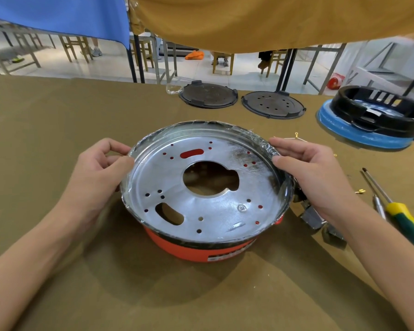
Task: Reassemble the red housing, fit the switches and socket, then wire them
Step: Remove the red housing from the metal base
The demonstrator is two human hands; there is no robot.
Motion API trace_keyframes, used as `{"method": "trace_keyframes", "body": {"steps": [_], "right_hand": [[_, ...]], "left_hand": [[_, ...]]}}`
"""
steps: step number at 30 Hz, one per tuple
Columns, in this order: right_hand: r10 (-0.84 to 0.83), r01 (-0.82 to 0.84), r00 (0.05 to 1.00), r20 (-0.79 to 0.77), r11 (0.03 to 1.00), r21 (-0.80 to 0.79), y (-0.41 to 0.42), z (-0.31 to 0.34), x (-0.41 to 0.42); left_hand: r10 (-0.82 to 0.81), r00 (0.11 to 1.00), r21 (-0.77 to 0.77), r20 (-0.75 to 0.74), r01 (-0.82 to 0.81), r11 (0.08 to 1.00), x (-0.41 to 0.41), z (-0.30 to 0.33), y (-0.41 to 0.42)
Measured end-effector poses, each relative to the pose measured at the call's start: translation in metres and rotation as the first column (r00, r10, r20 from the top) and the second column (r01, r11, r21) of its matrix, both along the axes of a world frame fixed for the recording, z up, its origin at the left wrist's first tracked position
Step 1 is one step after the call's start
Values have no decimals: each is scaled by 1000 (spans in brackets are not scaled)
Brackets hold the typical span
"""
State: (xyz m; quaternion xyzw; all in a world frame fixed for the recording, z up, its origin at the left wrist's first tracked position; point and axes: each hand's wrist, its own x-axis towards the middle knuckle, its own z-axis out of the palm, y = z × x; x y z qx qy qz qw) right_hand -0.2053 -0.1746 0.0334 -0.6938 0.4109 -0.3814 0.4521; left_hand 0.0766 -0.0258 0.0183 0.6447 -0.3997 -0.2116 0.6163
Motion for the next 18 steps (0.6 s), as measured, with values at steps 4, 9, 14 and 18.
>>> {"method": "trace_keyframes", "body": {"steps": [4,9,14,18], "right_hand": [[7,-7,1000,9,1000,9,2,0,1],[16,-16,1000,15,1000,24,3,2,1],[19,-19,1000,4,1000,22,3,2,1],[20,-20,1000,10,1000,20,3,3,1]], "left_hand": [[8,1000,2,-2,-8,1000,1,0,0],[7,1000,3,6,-7,1000,1,-1,0],[7,1000,1,10,-7,1000,1,0,1],[4,1000,5,4,-4,1000,1,0,1]]}}
